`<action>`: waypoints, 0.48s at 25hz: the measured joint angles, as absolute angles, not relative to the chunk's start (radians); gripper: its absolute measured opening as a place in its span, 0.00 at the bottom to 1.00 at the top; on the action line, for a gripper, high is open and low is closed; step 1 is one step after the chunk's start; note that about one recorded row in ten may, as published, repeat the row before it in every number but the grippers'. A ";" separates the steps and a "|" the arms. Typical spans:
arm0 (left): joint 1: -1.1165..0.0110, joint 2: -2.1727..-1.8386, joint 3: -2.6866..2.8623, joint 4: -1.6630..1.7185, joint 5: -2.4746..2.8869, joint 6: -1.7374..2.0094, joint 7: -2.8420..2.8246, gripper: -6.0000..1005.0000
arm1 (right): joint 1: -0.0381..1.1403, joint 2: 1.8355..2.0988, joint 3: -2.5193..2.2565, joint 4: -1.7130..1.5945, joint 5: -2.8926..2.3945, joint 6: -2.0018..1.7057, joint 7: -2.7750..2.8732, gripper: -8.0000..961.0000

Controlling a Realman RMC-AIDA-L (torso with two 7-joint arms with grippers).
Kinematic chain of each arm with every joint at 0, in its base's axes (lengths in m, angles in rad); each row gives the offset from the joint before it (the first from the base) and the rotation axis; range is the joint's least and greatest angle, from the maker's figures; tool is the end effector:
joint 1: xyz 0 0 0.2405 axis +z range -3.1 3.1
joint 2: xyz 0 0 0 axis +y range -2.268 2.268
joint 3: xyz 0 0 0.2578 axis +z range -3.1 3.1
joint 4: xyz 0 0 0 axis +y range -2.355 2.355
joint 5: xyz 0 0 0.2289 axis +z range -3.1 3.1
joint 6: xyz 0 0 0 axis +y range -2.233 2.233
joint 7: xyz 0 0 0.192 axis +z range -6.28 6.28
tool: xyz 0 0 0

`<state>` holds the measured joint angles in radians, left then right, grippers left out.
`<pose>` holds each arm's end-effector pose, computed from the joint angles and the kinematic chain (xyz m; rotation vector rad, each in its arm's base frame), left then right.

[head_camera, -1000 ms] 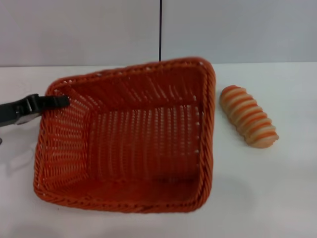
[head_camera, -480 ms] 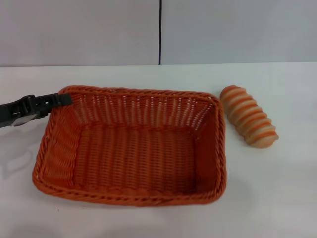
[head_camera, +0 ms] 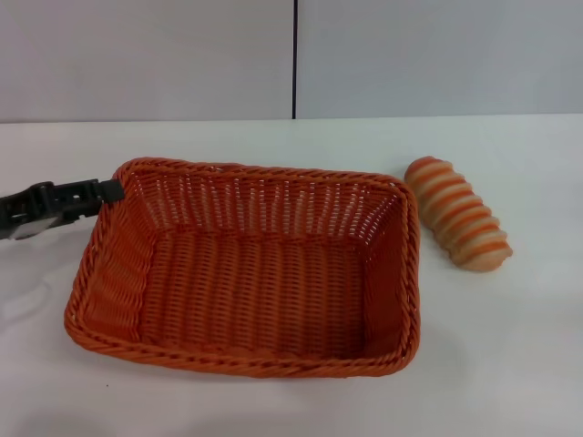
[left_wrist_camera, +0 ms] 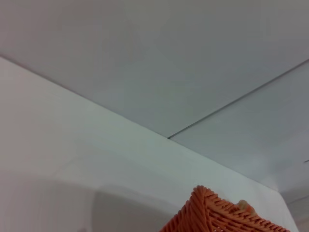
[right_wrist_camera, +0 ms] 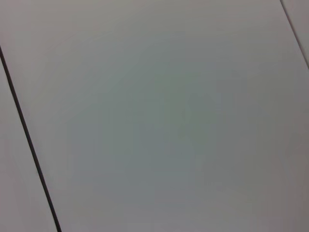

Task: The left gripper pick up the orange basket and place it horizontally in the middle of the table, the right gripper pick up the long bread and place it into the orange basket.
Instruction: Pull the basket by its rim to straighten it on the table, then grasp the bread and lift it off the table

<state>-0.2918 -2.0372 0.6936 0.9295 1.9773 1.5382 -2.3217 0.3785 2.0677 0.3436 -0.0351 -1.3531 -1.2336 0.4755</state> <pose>-0.3264 0.3351 0.0316 -2.0999 -1.7651 -0.7506 0.4398 0.3362 0.0722 -1.0288 0.8104 0.7874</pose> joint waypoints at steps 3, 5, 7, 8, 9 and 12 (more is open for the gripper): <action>-0.291 -2.023 0.688 0.932 1.977 1.536 -2.311 0.57 | 0.384 2.063 0.339 -0.043 -1.353 -1.234 0.477 0.66; -0.292 -2.012 0.663 0.932 1.972 1.535 -2.279 0.57 | 0.388 2.055 0.310 -0.059 -1.357 -1.234 0.512 0.66; -0.294 -2.010 0.625 0.932 1.962 1.538 -2.236 0.57 | 0.390 2.044 0.213 -0.130 -1.387 -1.232 0.682 0.66; -0.294 -2.010 0.625 0.932 1.962 1.538 -2.236 0.57 | 0.391 2.041 0.169 -0.172 -1.408 -1.230 0.772 0.66; -0.294 -2.010 0.625 0.932 1.962 1.538 -2.236 0.57 | 0.391 2.041 0.169 -0.172 -1.408 -1.230 0.772 0.66; -0.304 -2.052 0.465 0.902 1.768 1.556 -1.861 0.57 | 0.393 2.028 0.010 -0.322 -1.506 -1.230 1.063 0.66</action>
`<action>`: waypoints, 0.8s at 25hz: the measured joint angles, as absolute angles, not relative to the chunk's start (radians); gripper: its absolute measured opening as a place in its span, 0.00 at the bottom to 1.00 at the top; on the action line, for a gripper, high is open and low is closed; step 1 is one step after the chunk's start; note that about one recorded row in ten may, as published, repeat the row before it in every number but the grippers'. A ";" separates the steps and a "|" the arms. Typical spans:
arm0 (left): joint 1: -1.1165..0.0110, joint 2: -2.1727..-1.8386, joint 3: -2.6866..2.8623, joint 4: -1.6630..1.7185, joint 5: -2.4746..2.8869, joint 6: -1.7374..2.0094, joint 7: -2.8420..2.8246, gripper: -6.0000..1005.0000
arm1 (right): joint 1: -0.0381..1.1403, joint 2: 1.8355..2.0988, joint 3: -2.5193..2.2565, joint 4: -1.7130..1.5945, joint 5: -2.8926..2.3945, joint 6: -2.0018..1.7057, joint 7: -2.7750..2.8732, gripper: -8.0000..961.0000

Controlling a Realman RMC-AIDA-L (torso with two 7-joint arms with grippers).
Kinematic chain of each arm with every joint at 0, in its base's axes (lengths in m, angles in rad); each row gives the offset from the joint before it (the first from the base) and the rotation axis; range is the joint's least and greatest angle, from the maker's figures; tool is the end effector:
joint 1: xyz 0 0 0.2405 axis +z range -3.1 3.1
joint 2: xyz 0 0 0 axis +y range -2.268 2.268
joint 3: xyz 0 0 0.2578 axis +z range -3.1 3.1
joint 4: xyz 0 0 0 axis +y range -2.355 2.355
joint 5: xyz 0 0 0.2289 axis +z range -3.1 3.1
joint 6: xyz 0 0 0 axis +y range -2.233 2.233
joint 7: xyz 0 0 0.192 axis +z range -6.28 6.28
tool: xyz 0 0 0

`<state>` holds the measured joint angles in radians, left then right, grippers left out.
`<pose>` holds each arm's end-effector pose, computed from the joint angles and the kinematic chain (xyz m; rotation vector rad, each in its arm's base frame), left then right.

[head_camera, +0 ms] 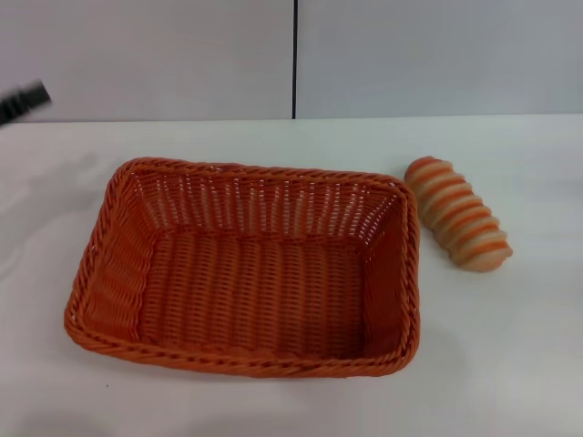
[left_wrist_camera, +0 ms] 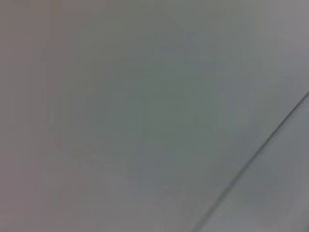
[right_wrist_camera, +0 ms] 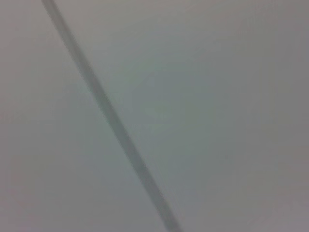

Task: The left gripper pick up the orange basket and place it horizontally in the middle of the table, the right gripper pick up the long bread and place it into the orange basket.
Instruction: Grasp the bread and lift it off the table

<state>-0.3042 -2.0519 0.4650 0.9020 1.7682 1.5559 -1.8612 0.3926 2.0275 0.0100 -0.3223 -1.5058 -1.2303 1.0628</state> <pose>-0.3182 0.3507 0.0918 -2.0671 -1.1393 -1.0187 0.4156 0.3664 0.1008 -1.3607 0.9033 0.9834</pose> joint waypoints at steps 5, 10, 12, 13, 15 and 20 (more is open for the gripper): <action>-0.319 -2.060 0.474 0.703 1.515 1.586 -1.511 0.57 | 0.397 1.972 -0.281 -0.553 -1.697 -1.265 1.503 0.66; -0.357 -2.063 0.474 0.418 1.343 1.694 -1.066 0.57 | 0.461 1.923 -0.382 -0.810 -1.983 -1.412 1.836 0.66; -0.362 -2.062 0.473 0.372 1.325 1.710 -1.006 0.57 | 0.478 1.919 -0.387 -0.846 -2.034 -1.442 1.871 0.66; -0.365 -2.062 0.471 0.343 1.316 1.723 -0.962 0.57 | 0.499 1.913 -0.392 -0.876 -2.083 -1.469 1.902 0.66; -0.367 -2.064 0.470 0.313 1.309 1.741 -0.899 0.57 | 0.539 1.903 -0.402 -0.912 -2.160 -1.510 1.952 0.66; -0.369 -2.061 0.464 0.266 1.305 1.741 -0.872 0.58 | 0.643 1.897 -0.513 -0.928 -2.284 -1.530 2.007 0.66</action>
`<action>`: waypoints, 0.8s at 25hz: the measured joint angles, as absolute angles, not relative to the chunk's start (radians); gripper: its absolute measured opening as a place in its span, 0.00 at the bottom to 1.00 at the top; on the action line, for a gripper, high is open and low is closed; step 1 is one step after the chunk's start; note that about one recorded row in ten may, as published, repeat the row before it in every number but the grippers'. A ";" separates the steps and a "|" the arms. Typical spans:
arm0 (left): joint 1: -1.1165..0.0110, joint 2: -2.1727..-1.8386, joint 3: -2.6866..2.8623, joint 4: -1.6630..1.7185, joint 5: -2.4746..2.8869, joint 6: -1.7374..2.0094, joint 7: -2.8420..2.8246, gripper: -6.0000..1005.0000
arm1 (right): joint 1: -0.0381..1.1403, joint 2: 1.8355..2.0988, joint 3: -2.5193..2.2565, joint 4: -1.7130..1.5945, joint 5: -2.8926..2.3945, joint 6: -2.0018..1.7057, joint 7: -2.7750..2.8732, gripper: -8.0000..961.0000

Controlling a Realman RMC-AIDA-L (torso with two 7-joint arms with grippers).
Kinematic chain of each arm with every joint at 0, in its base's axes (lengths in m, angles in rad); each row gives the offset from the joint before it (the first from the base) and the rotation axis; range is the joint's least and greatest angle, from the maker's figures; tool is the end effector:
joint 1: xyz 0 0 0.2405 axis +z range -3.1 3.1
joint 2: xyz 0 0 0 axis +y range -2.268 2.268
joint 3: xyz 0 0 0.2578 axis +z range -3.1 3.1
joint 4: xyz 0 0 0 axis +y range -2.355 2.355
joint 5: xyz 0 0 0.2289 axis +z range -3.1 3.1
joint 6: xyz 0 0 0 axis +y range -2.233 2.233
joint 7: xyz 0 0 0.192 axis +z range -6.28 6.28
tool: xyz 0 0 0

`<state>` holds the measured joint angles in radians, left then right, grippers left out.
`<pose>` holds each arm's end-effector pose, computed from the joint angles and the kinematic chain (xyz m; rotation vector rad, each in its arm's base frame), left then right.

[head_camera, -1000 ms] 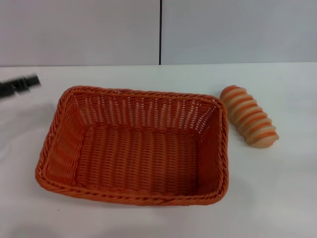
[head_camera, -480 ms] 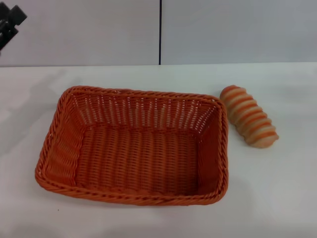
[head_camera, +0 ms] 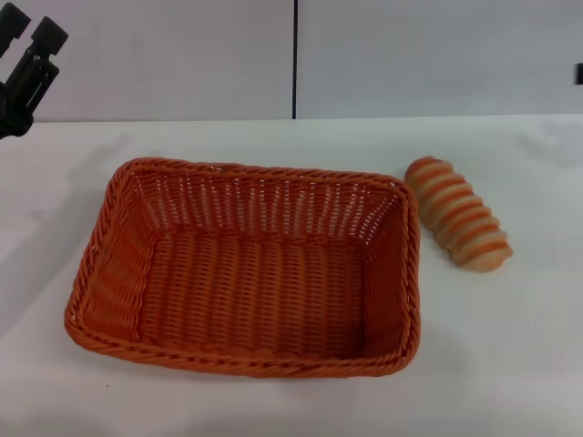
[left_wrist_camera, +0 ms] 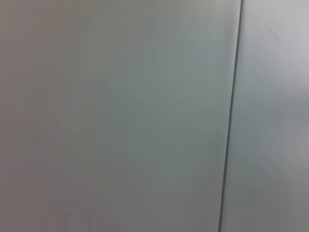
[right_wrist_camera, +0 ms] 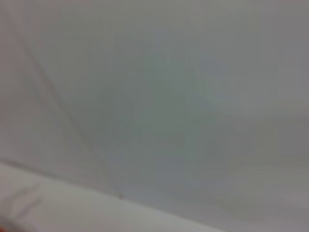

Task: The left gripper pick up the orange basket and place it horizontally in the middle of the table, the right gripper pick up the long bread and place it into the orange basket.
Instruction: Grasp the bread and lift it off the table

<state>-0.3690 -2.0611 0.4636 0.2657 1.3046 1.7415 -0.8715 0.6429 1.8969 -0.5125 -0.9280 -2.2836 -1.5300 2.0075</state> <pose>-0.2855 0.3332 0.0426 -1.8270 -0.4184 -1.3438 0.2770 0.4356 0.1072 -2.3639 1.0468 0.3893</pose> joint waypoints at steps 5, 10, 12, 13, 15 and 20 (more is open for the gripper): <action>-0.361 -2.062 0.463 0.257 1.302 1.741 -0.873 0.58 | 0.703 1.927 -0.653 -0.916 -2.366 -1.482 2.055 0.66; -0.361 -2.063 0.463 0.245 1.302 1.739 -0.875 0.58 | 0.738 1.979 -0.729 -0.910 -2.449 -1.412 2.065 0.66; -0.361 -2.063 0.462 0.236 1.302 1.738 -0.875 0.58 | 0.751 1.998 -0.762 -0.898 -2.479 -1.377 2.068 0.67; -0.360 -2.063 0.462 0.230 1.301 1.736 -0.875 0.58 | 0.757 2.003 -0.772 -0.887 -2.488 -1.367 2.069 0.67; -0.360 -2.063 0.462 0.220 1.301 1.733 -0.875 0.58 | 0.775 2.010 -0.783 -0.853 -2.499 -1.350 2.075 0.67; -0.360 -2.063 0.462 0.219 1.301 1.729 -0.876 0.58 | 0.804 2.009 -0.810 -0.771 -2.506 -1.328 2.085 0.68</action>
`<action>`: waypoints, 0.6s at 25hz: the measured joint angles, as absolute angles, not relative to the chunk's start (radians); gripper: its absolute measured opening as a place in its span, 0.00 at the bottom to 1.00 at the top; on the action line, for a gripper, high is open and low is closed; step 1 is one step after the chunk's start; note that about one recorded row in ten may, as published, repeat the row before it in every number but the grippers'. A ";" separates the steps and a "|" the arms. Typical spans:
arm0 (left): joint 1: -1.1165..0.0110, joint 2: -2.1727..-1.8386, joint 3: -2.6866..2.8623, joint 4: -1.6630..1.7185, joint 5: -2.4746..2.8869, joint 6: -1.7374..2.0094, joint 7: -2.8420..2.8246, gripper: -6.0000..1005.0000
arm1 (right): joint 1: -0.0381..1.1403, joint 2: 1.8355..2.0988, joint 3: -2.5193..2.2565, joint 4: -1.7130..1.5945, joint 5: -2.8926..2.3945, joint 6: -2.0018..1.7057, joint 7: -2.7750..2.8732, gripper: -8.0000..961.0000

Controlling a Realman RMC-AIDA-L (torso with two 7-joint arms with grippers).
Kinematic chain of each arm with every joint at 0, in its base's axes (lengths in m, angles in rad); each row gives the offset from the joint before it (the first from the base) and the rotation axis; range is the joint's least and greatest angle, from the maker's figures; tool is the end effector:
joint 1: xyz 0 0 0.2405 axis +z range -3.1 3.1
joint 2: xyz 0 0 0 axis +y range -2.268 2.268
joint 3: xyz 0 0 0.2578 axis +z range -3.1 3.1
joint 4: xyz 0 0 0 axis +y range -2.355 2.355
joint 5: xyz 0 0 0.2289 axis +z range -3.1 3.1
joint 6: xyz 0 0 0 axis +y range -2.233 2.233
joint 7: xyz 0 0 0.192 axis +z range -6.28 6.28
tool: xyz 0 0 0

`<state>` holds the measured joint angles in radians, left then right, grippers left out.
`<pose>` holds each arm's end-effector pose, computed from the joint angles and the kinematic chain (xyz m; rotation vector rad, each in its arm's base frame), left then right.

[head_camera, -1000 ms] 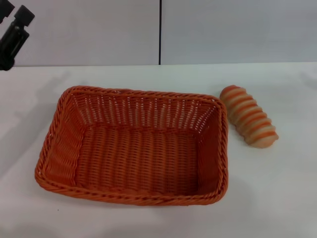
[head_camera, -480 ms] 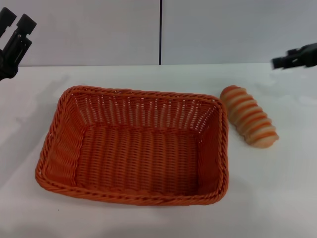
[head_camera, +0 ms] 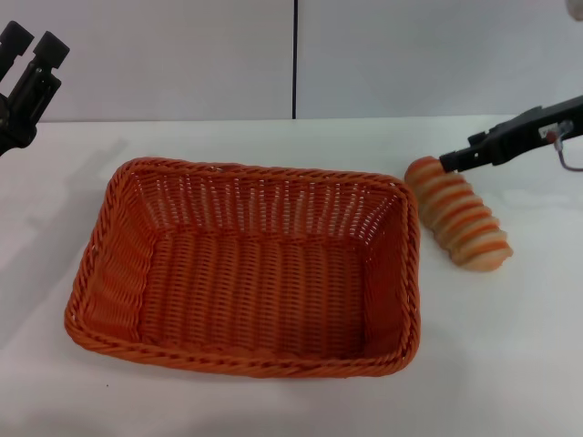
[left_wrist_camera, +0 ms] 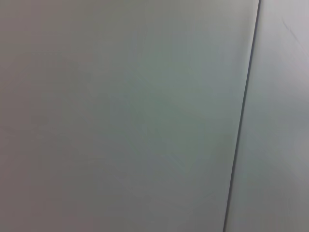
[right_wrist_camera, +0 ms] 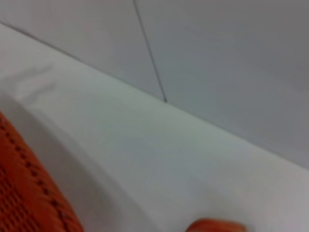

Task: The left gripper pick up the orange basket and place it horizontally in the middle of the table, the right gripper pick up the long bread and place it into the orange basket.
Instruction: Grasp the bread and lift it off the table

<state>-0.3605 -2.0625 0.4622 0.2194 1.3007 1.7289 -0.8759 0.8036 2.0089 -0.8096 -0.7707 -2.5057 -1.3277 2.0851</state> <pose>-0.2919 0.3290 0.0337 -1.8054 -0.4924 -1.3535 0.2465 0.4533 -0.0169 -2.5706 1.0012 -0.0473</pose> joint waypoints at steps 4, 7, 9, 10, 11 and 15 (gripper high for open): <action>-0.362 -2.063 0.462 0.219 1.301 1.727 -0.880 0.58 | 0.801 2.011 -0.862 -0.761 -2.518 -1.309 2.110 0.68; -0.365 -2.063 0.462 0.219 1.301 1.725 -0.880 0.58 | 0.801 2.013 -0.873 -0.754 -2.536 -1.299 2.120 0.67; -0.367 -2.063 0.464 0.218 1.301 1.725 -0.880 0.58 | 0.802 2.015 -0.880 -0.743 -2.546 -1.293 2.121 0.67; -0.368 -2.063 0.465 0.218 1.301 1.725 -0.880 0.58 | 0.803 2.016 -0.884 -0.737 -2.548 -1.290 2.121 0.67; -0.369 -2.063 0.466 0.218 1.301 1.725 -0.880 0.58 | 0.804 2.017 -0.889 -0.732 -2.549 -1.286 2.121 0.67; -0.370 -2.063 0.466 0.212 1.301 1.725 -0.880 0.58 | 0.804 2.023 -0.896 -0.724 -2.549 -1.275 2.121 0.67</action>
<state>-0.3698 -2.0632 0.4655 0.2123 1.3008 1.7249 -0.8803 0.8041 2.0225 -0.8956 -0.7239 -2.5492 -1.2752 2.1213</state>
